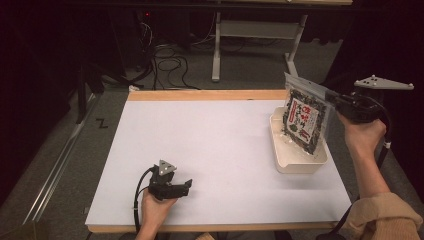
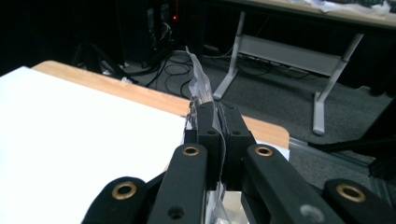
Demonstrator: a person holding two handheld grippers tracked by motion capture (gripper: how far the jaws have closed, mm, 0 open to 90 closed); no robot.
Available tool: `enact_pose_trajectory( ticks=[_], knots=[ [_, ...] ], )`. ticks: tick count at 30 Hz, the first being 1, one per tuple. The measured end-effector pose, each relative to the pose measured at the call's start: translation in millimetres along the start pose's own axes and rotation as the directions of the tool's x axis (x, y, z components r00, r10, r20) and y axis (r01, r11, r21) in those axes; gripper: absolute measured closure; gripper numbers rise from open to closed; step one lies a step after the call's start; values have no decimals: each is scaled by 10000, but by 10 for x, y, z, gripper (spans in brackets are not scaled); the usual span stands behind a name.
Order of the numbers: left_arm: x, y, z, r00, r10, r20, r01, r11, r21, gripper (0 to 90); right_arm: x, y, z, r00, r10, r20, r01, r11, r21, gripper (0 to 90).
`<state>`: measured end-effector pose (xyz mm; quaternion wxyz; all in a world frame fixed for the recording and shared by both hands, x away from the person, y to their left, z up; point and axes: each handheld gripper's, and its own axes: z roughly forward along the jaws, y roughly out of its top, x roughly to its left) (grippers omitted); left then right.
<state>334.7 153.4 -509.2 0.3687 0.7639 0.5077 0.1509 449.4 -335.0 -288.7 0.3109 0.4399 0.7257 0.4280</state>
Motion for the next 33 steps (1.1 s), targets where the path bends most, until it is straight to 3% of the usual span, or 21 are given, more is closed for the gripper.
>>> enact_pose_trajectory(
  ticks=[11,22,27,33],
  knots=[
    [-19,-6,17,10000,38,-9,-38,9999,99,205,-229,-311,-105,9983,520,-252,-514,9984,231,883],
    [-12,-11,28,10000,17,-46,-16,9998,182,206,-362,-446,-126,9953,940,-230,-930,9948,428,849],
    [-11,-9,29,10000,14,-38,-13,9998,183,206,-392,-462,-123,9939,1077,-248,-1061,9927,569,788],
    [-7,-12,26,10000,1,-56,0,9998,187,206,-421,-499,-99,9939,1094,140,-1102,9907,798,618]
  ],
)
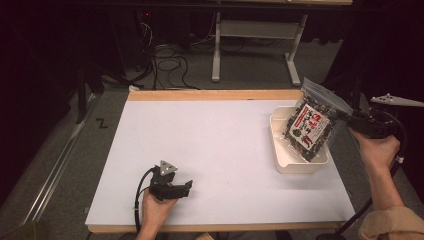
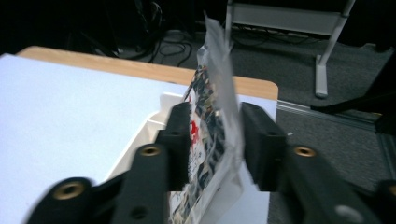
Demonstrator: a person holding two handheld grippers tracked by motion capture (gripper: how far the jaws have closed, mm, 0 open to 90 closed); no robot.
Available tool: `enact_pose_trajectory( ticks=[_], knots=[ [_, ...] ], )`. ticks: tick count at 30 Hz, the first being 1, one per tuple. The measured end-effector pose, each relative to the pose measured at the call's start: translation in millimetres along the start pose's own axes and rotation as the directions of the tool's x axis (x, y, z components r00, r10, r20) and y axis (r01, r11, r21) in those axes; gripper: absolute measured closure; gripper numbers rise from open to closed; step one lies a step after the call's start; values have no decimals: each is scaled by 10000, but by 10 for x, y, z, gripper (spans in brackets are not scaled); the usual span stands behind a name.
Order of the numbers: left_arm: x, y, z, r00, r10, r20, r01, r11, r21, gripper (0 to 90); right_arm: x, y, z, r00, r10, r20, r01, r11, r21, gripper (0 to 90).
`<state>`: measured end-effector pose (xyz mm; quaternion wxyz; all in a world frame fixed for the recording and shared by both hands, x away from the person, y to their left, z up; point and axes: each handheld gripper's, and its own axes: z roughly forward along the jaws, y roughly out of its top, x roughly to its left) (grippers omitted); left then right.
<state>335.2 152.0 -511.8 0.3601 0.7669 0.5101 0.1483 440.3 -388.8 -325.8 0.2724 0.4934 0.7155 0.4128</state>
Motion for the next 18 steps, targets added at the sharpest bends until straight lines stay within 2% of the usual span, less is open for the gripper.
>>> enact_pose_trajectory(
  ticks=[3,9,18],
  knots=[
    [-6,1,6,10000,25,42,-25,10000,38,206,-2,-14,10,9997,-161,204,158,9998,149,546],
    [-11,-5,9,10000,20,28,-20,10000,39,206,-52,-50,-17,9996,115,240,-118,9999,114,479],
    [-21,-8,9,10000,30,75,-30,10000,61,205,-73,-77,-110,9997,125,228,-126,9999,46,451]
  ],
)
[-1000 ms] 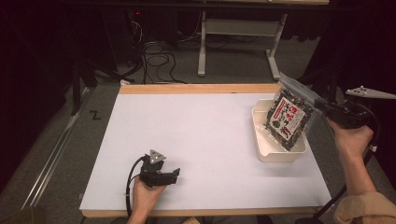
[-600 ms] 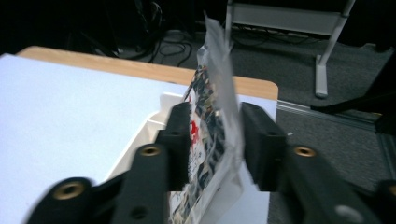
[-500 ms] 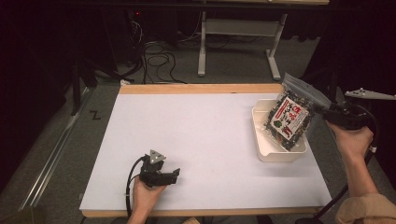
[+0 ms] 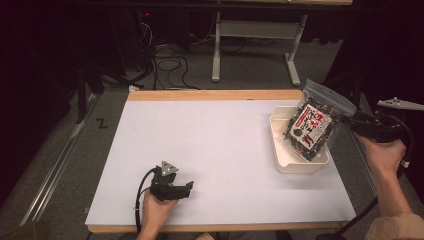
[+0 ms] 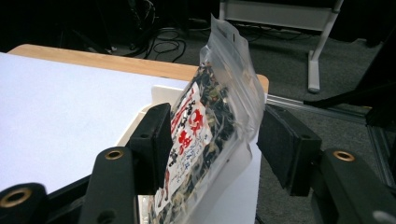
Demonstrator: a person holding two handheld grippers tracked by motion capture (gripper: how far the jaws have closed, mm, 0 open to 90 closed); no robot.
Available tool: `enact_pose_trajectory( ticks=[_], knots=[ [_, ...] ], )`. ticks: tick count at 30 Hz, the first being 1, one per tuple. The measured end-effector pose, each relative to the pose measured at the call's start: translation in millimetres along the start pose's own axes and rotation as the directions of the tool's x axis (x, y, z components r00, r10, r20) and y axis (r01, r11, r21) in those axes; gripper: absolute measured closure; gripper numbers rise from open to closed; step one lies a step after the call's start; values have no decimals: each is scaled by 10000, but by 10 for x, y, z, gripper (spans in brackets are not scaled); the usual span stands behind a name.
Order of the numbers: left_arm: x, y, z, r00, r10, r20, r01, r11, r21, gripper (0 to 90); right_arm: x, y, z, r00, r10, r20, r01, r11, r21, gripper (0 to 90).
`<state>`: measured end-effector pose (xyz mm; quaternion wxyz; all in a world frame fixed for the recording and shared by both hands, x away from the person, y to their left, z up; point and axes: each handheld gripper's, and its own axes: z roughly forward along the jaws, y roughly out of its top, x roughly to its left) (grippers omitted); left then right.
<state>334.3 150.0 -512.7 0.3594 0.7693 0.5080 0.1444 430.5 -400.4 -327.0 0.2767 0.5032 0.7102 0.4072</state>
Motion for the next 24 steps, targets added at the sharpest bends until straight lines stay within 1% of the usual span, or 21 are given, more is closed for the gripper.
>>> enact_pose_trajectory(
  ticks=[2,5,9,10,11,15,16,17,18,19,21,22,24],
  knots=[
    [5,0,-6,10000,-13,27,13,10000,-34,206,-11,-15,-25,10000,84,-33,-84,10000,-37,445],
    [2,5,-4,10000,6,32,-6,10000,-38,206,0,-37,-99,9998,110,-143,-114,9995,-305,446],
    [-10,4,-7,10000,40,43,-40,10000,-70,206,79,-71,-174,9994,-87,-345,70,9987,-502,445],
    [-10,4,-7,10000,40,43,-40,10000,-70,206,79,-71,-174,9994,-87,-345,70,9987,-502,445],
    [-10,4,-17,10000,30,39,-30,9999,-98,206,146,-96,-201,9986,-219,-478,191,9980,-599,443],
    [-10,5,-18,10000,28,58,-27,9999,-105,206,262,-145,-241,9960,-474,-764,409,9956,-847,430],
    [-10,5,-18,10000,28,58,-27,9999,-105,206,262,-145,-241,9960,-474,-764,409,9956,-847,430],
    [-12,5,-18,10000,37,59,-37,9999,-108,206,339,-181,-258,9935,-569,-982,475,9943,-959,422],
    [-13,5,-20,10000,49,63,-48,9999,-106,206,339,-181,-258,9935,-569,-982,475,9943,-959,422],
    [-15,4,-27,9999,71,91,-69,9999,-128,206,411,-216,-266,9912,-638,-1160,518,9933,-1036,412],
    [-19,2,-35,10000,50,79,-48,9998,-203,207,468,-248,-276,9890,-666,-1319,517,9922,-1136,409],
    [-19,2,-35,10000,50,79,-48,9998,-203,207,468,-248,-276,9890,-666,-1319,517,9922,-1136,409],
    [-21,4,-37,9999,67,97,-65,9998,-187,207,536,-289,-278,9857,-798,-1484,613,9902,-1254,409]
  ],
)
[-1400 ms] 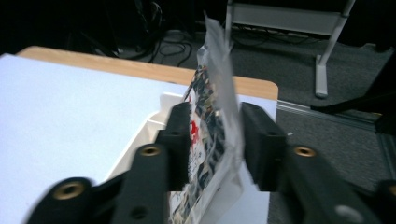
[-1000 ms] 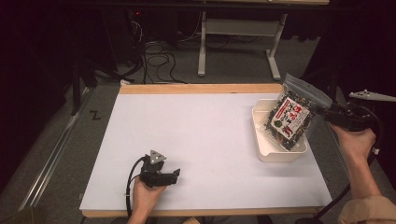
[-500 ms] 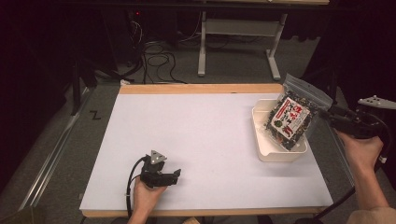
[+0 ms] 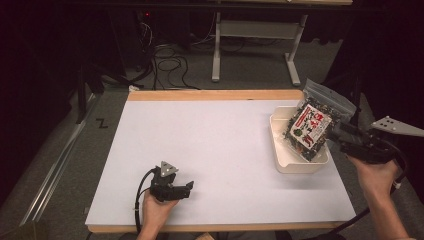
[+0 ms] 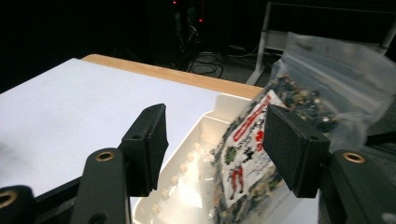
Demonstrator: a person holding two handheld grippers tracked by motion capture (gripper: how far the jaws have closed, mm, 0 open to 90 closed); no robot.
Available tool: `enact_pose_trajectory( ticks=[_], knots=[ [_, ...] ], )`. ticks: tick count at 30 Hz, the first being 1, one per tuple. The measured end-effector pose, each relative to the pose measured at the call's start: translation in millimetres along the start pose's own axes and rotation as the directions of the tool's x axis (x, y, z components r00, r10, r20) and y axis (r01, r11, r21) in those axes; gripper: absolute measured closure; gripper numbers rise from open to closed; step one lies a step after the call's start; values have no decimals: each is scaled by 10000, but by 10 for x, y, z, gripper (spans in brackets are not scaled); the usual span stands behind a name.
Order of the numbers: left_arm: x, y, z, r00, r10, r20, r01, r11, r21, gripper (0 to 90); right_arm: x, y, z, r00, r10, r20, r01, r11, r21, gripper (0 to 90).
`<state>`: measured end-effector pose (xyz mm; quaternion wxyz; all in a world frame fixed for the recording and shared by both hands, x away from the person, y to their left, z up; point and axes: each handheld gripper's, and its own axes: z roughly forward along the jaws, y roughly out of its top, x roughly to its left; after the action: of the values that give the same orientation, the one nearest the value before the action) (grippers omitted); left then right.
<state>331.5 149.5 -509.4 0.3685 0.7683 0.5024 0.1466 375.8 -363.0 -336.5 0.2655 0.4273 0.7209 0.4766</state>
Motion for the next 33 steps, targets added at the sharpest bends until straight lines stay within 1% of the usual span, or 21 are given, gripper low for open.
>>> enact_pose_trajectory(
  ticks=[1,6,9,14,15,20,25,26,27,28,29,31,33],
  knots=[
    [-2,0,-1,10000,-5,19,5,10000,-11,207,39,-25,1,10000,-20,-80,20,10000,-23,409],
    [0,-2,-7,10000,-7,15,7,10000,-30,207,101,-75,-5,9996,-56,-269,53,9999,-113,407],
    [-1,-2,-8,10000,-6,15,7,10000,-39,207,118,-112,-18,9987,-19,-503,12,9999,-123,405],
    [-4,0,-11,10000,11,1,-11,10000,-63,207,141,-168,-47,9982,-20,-596,9,9998,-187,411],
    [-3,-1,-13,10000,11,1,-11,10000,-70,207,151,-185,-55,9982,-32,-603,15,9996,-274,411],
    [-2,-3,-15,10000,-23,0,23,10000,-96,207,219,-269,-105,9962,32,-874,-68,9991,-411,402],
    [-4,-6,-16,10000,-1,9,1,10000,-86,207,298,-328,-136,9941,-117,-1077,68,9989,-457,400],
    [-2,-7,-16,10000,-13,13,13,10000,-94,207,318,-339,-147,9942,-113,-1068,59,9987,-502,402],
    [-1,-6,-15,10000,-23,13,24,10000,-96,207,335,-349,-161,9947,-203,-1012,135,9976,-676,403],
    [-1,-5,-14,10000,-24,13,24,10000,-92,207,347,-356,-168,9938,-257,-1082,172,9968,-787,402],
    [-3,-3,-13,10000,-4,11,4,10000,-63,207,364,-361,-171,9925,-180,-1207,91,9972,-744,401],
    [-8,-1,-11,10000,34,21,-34,10000,-43,207,401,-380,-166,9914,-332,-1265,240,9970,-737,404],
    [-8,-3,-12,10000,28,30,-28,10000,-55,207,454,-405,-181,9910,-488,-1244,380,9954,-876,419]
  ],
)
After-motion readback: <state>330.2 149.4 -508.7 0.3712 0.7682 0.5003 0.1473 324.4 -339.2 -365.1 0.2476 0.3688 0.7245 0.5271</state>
